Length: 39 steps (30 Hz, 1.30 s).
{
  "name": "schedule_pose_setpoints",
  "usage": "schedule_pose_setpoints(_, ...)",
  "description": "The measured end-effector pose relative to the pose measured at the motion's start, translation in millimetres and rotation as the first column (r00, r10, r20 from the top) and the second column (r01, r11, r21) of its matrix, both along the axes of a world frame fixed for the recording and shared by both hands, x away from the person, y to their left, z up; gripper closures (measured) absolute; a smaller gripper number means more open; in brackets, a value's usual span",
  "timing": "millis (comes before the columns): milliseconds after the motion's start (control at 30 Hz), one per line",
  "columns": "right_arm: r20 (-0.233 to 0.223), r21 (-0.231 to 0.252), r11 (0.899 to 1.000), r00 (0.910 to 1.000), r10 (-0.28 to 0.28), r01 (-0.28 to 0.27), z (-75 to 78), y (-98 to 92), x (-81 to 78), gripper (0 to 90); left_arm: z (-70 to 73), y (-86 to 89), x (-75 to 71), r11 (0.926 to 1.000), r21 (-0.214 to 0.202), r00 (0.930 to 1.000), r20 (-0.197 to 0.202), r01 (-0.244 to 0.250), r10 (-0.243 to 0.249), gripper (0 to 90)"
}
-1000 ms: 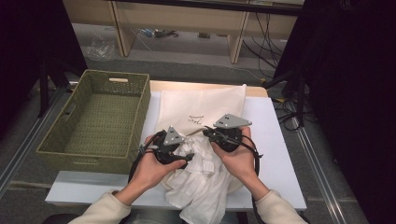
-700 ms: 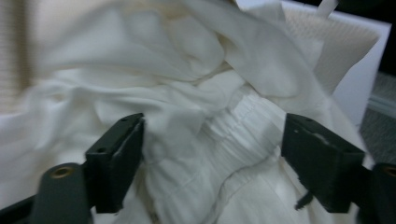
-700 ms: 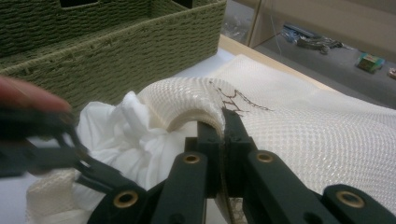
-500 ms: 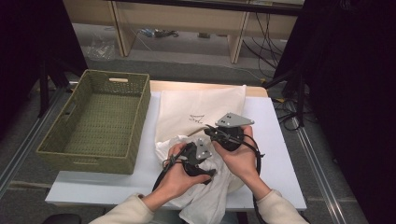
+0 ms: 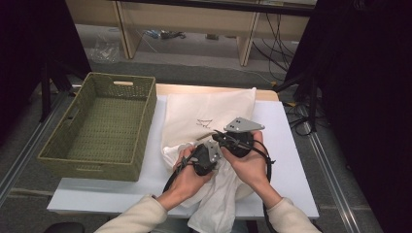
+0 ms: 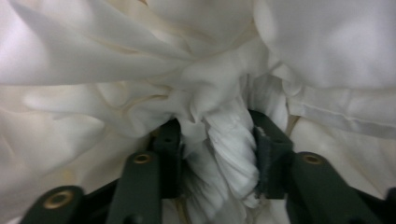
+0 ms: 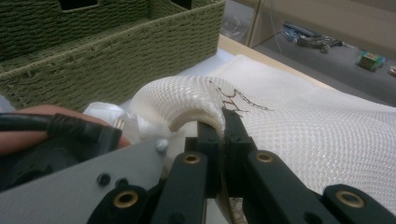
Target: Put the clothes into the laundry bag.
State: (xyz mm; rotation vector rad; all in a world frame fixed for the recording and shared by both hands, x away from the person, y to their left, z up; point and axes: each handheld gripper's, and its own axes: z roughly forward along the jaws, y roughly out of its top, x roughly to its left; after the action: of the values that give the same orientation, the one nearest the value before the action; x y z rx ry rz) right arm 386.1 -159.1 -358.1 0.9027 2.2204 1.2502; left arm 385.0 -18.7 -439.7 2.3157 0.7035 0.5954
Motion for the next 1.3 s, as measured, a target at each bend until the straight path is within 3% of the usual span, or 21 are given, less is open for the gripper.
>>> schedule_pose_setpoints(200, -0.008, 0.033, 0.999, 1.0, -0.006, 0.006, 4.6, 0.1, -3.3, 88.9, 14.4, 13.9, 12.5, 0.9971, -0.06, 0.9985, 0.027, -0.047, 0.048, 67.6)
schedule_pose_setpoints(267, 0.006, 0.027, 1.0, 1.0, 0.001, -0.001, 5.0, 0.4, -3.6, 88.9, 20.3, 18.0, 14.5, 0.998, -0.038, 0.9974, 0.048, -0.052, 0.053, 67.5)
schedule_pose_setpoints(333, 0.02, 0.023, 1.0, 0.9998, -0.006, 0.005, 3.6, 0.7, -3.4, 88.9, 20.7, 20.4, 18.2, 0.9967, -0.057, 0.9972, 0.046, -0.057, 0.06, 67.0)
schedule_pose_setpoints(400, 0.002, 0.018, 1.0, 1.0, 0.001, -0.001, 1.9, 1.1, -2.2, 88.9, 14.2, 20.2, 22.1, 0.9966, -0.061, 0.998, 0.025, -0.056, 0.058, 65.5)
schedule_pose_setpoints(533, -0.025, 0.011, 1.0, 0.9997, 0.0, 0.0, -6.4, 2.8, 0.2, 88.9, 3.4, 21.0, 22.5, 0.9954, -0.084, 0.9988, 0.016, -0.045, 0.047, 54.7)
schedule_pose_setpoints(633, -0.023, 0.02, 1.0, 0.9997, -0.002, 0.002, -8.0, 2.2, 2.1, 88.8, 7.5, 25.5, 12.7, 0.987, -0.16, 0.9998, -0.013, -0.016, 0.014, 38.1)
schedule_pose_setpoints(733, -0.018, 0.012, 1.0, 0.9998, -0.01, 0.01, -4.4, -2.6, 2.6, 88.9, 24.0, 38.4, -4.2, 0.9865, -0.163, 0.9998, 0.005, 0.02, -0.019, 30.7)
schedule_pose_setpoints(833, 0.009, 0.012, 1.0, 0.9997, -0.023, 0.023, -3.2, -5.7, 4.8, 88.8, 40.9, 56.0, -13.6, 0.9877, -0.156, 0.9989, 0.047, 0.006, 0.001, 26.3)
schedule_pose_setpoints(867, -0.017, 0.027, 1.0, 0.9998, -0.013, 0.013, -3.4, -4.7, 4.2, 88.8, 45.5, 63.3, -12.9, 0.9914, -0.131, 0.9982, 0.058, -0.006, 0.014, 25.1)
schedule_pose_setpoints(900, 0.009, 0.018, 1.0, 0.9999, -0.005, 0.005, -3.5, -4.9, 5.3, 88.9, 46.8, 69.7, -10.9, 0.9933, -0.114, 0.998, 0.056, -0.023, 0.029, 23.5)
schedule_pose_setpoints(933, -0.011, 0.017, 1.0, 0.9999, -0.01, 0.011, -3.0, -4.0, 3.8, 88.8, 45.8, 74.9, -7.4, 0.9941, -0.101, 0.9977, 0.05, -0.04, 0.046, 21.8)
schedule_pose_setpoints(1000, -0.011, 0.018, 1.0, 0.9999, -0.01, 0.01, -3.6, -2.4, 3.4, 88.8, 38.5, 81.6, 1.8, 0.9935, -0.085, 0.997, 0.008, -0.076, 0.077, 19.9)
schedule_pose_setpoints(1067, 0.0, 0.011, 1.0, 0.9998, -0.017, 0.017, -4.0, -1.4, 2.8, 88.8, 28.1, 84.8, 9.9, 0.9938, -0.04, 0.9942, -0.033, -0.104, 0.103, 17.4)
schedule_pose_setpoints(1133, -0.008, 0.004, 1.0, 0.9999, -0.011, 0.011, -3.4, -2.7, 3.1, 88.8, 17.5, 86.3, 15.8, 0.9913, -0.028, 0.9896, -0.068, -0.129, 0.127, 17.7)
schedule_pose_setpoints(1167, -0.017, 0.007, 1.0, 0.9998, -0.012, 0.012, -3.6, -2.8, 3.1, 88.8, 14.7, 87.1, 17.3, 0.9941, -0.019, 0.9906, -0.087, -0.107, 0.105, 22.4)
schedule_pose_setpoints(1200, -0.015, 0.006, 1.0, 0.9998, -0.01, 0.011, -4.4, -2.9, 3.8, 88.8, 13.5, 87.0, 17.3, 0.9964, -0.018, 0.9914, -0.104, -0.082, 0.08, 31.3)
schedule_pose_setpoints(1300, -0.032, 0.008, 1.0, 0.9994, -0.011, 0.011, -5.8, -2.0, 3.4, 88.8, 16.5, 84.4, 13.5, 0.997, 0.007, 0.9916, -0.103, -0.077, 0.077, 55.7)
